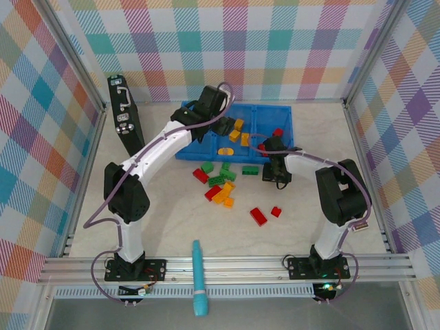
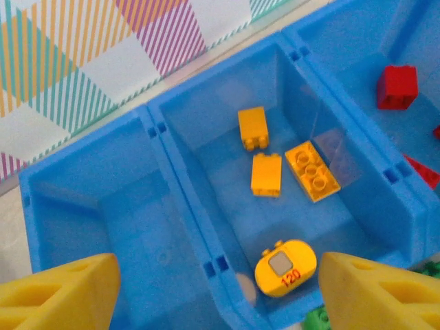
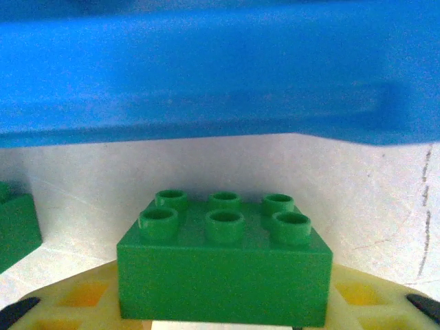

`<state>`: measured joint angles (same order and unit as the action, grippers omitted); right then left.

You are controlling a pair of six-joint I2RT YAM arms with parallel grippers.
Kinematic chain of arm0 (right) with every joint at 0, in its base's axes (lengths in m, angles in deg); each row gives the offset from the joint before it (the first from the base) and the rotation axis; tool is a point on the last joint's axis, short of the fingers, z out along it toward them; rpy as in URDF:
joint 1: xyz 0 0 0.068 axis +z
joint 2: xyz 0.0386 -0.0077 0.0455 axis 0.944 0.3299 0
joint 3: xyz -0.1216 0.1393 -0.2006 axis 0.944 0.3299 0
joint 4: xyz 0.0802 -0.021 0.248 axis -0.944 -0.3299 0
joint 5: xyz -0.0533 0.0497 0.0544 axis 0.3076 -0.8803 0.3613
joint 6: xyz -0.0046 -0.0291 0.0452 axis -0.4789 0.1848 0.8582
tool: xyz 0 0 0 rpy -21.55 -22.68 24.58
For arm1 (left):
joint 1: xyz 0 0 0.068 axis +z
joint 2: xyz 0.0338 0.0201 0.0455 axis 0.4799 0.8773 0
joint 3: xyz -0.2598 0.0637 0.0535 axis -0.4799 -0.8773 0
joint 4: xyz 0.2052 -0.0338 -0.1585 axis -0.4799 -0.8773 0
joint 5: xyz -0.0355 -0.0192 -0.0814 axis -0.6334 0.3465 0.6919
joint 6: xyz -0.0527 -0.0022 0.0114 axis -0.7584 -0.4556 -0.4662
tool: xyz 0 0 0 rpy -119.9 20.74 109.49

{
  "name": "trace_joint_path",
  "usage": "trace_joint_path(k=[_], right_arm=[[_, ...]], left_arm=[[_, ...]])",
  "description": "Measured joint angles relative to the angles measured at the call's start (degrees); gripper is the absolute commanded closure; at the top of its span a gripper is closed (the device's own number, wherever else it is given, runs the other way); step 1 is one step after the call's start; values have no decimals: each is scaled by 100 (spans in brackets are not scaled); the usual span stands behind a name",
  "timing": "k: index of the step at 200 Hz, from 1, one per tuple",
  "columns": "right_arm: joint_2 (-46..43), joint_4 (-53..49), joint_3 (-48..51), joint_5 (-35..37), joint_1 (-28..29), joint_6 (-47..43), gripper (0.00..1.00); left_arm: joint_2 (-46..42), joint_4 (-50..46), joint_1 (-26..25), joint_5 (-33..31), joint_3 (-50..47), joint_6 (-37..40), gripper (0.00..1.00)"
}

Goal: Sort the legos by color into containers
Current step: Pick up the lego from the center of the table, then place the lego in the container.

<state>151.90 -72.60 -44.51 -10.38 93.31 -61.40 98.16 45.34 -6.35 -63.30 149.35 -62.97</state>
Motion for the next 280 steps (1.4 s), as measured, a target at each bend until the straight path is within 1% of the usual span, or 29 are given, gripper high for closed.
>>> trace_joint_path(k=[39,77,102,137,156,183,212,239,259,280], right_arm=[[39,-33,-68,-4,0,-96,56],[-26,-31,-68,-44,0,-240,58],[-369,-46,-68,-74,0,-372,58],[-933,-302,-278,-101,0,-533,60],[-1043,-435,-435,-125,0,-601,60],[-1134,-621,-636,-160,0,-664,59],[-1141,-863,-1121,-225,2,-776,59],[-1084,-935,-1740,-291,90,-929,59],[-861,-992,-2315,-337,256,-1086,58],[-420,-990,-2975,-422,476,-1259,58]], left_arm=[[-450,-129,48,-98,-551,2,23],[-789,-356,144,-157,-708,33,23],[-1064,-483,358,-63,-723,37,23],[-1698,-509,719,0,-914,-9,23],[-1895,-518,800,17,-977,-33,23],[-1923,-514,846,59,-1071,-46,22],[-1934,-614,903,76,-1182,-46,22],[-2116,-634,1032,79,-1335,-46,22],[-2350,-645,1141,79,-1447,-46,22],[-2634,-710,1285,79,-1547,-46,22]])
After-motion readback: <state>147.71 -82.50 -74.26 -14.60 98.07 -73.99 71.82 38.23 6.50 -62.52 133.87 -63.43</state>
